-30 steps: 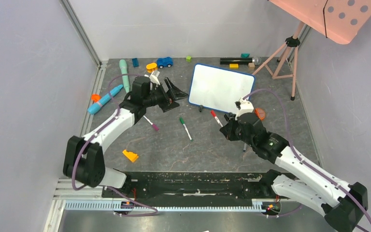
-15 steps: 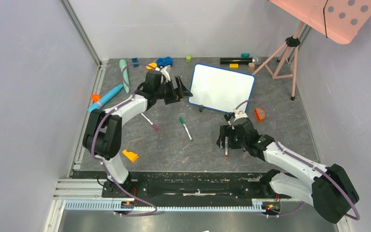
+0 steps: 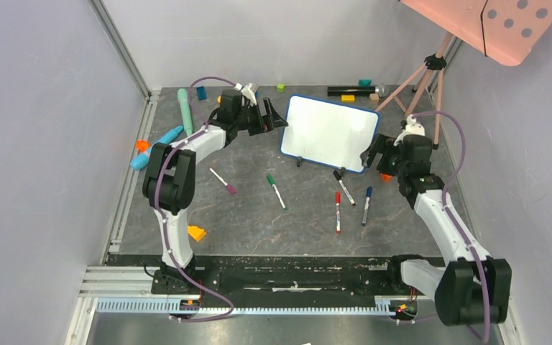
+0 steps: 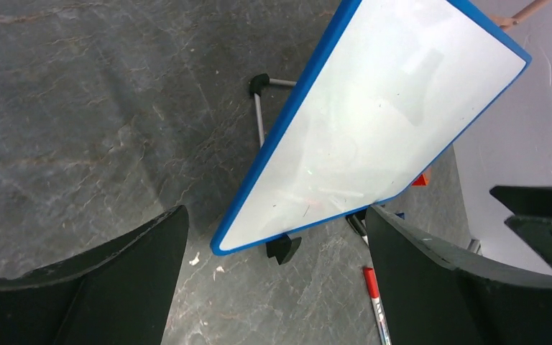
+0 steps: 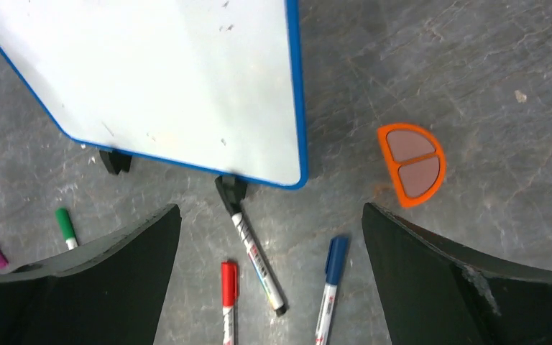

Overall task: Write a sentence on the whiteboard
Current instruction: Move the whiteboard to the center of the board.

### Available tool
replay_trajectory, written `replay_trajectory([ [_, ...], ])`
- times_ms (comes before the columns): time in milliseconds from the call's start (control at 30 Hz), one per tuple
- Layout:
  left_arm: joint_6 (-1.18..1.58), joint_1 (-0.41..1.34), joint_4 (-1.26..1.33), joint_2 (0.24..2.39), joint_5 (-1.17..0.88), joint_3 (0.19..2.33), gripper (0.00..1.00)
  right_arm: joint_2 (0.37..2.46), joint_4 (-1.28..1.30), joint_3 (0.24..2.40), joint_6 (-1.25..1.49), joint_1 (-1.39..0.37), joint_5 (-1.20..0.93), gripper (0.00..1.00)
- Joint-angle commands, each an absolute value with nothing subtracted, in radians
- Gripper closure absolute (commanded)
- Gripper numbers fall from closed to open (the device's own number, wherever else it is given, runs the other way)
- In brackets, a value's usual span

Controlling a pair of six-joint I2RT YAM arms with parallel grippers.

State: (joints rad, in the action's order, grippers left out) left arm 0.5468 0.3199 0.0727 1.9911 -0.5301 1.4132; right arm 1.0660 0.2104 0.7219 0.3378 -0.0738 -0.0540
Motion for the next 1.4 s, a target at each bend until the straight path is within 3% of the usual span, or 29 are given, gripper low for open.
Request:
replay_trajectory([
  [0,0.48,0.318,0.156,2.048,-0.631,1.495,0.03,1.141,-0.007,0.723,0.323,0.033,-0.259,0.02],
  [233,0.469,0.317,0.194,2.133,-0.716,1.547,0.11,1.33,-0.233,0.722,0.321,0.08,-0.39,0.05],
  [433,0.476,0.316,0.209,2.192,-0.728,1.594,0.16,1.444,-0.248,0.785,0.296,0.089,-0.418,0.22],
  [633,0.495,0.311,0.214,2.234,-0.772,1.641,0.35,1.49,-0.264,0.801,0.301,0.088,-0.425,0.28],
  [933,0.474,0.311,0.215,2.262,-0.795,1.654,0.43,1.551,-0.299,0.813,0.307,0.075,-0.475,0.42],
  [1033,0.463,0.311,0.213,2.276,-0.821,1.655,0.5,1.566,-0.303,0.821,0.309,0.065,-0.479,0.47],
  [1200,0.432,0.311,0.21,2.249,-0.827,1.625,0.61,1.577,-0.299,0.821,0.308,0.043,-0.472,0.53],
  [1367,0.364,0.309,0.177,2.194,-0.81,1.575,0.63,1.579,-0.289,0.809,0.3,0.02,-0.464,0.55],
])
